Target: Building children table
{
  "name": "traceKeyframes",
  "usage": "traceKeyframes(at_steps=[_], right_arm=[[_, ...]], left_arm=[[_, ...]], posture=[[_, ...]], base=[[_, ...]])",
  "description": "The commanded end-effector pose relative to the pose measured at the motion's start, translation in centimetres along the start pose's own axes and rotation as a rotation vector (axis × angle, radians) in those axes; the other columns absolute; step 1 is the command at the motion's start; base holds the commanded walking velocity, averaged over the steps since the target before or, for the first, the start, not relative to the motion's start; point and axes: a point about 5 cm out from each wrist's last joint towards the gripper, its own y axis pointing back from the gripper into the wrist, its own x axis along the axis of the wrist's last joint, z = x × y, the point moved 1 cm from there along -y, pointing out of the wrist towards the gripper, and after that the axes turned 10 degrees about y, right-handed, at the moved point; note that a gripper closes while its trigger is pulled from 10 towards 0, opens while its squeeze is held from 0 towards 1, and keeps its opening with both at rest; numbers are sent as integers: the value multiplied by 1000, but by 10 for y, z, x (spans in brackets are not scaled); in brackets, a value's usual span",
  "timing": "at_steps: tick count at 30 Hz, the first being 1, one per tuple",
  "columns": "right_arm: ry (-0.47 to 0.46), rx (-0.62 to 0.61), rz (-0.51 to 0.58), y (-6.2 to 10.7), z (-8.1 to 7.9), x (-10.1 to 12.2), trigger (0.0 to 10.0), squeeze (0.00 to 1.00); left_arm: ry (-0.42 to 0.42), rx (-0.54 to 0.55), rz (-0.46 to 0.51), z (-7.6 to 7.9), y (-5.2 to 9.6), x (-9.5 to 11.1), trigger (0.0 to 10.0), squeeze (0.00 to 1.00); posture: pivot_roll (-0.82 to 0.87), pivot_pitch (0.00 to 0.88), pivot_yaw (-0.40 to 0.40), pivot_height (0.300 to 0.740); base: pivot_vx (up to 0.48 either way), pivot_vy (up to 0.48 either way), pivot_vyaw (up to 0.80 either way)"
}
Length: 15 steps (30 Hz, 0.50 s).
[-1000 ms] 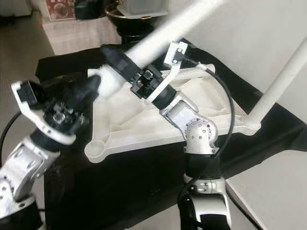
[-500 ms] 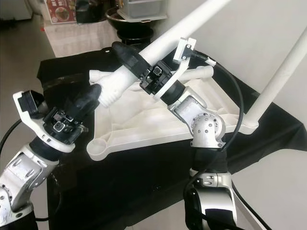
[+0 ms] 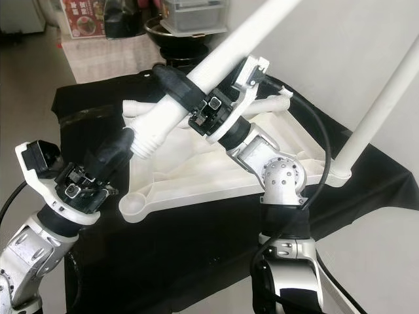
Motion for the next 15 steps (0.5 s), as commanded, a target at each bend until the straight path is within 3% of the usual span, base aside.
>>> traceKeyframes(at_steps=[1,15], right_arm=[[42,32,-37,-5,-7,2,0,0],[47,-3,-29,-6,-6,0,0,0]], left_arm=[[11,29,-3,-3,1,-3,0,0],[-25,41,16,-5,5,2,0,0]], posture=[[27,63,-9,740],[26,66,-10,740]], base=[[0,0,0],[0,0,0]])
